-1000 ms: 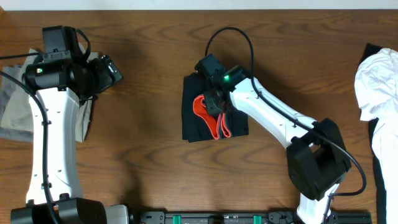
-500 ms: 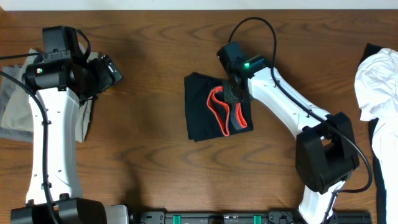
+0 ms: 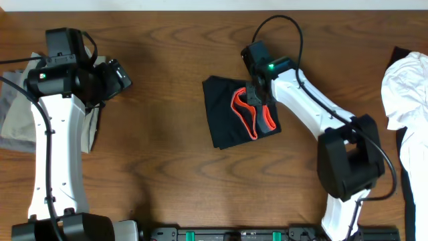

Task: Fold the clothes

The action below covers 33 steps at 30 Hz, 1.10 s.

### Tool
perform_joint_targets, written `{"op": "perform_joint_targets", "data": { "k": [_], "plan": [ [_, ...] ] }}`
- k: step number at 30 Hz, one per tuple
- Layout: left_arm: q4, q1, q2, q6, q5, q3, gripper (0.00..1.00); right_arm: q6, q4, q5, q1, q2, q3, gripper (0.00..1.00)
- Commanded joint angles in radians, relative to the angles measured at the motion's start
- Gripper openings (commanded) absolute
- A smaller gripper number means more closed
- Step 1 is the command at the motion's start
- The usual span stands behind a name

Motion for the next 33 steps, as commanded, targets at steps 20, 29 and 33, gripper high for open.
{"op": "perform_joint_targets", "data": {
  "k": [20,29,33],
  "plan": [
    [-0.006,0.002,0.006,-0.008,-0.005,-0.008,0.98,-0.007,-0.01,0.266,-0.153,0.068,0.095,0.47],
    [-0.006,0.002,0.009,-0.008,-0.005,-0.008,0.98,-0.218,-0.341,-0.227,-0.169,0.043,0.412,0.47],
    [-0.006,0.002,0.009,-0.008,-0.005,-0.011,0.98,-0.316,-0.378,-0.402,-0.164,0.043,0.391,0.49]
  ]
}}
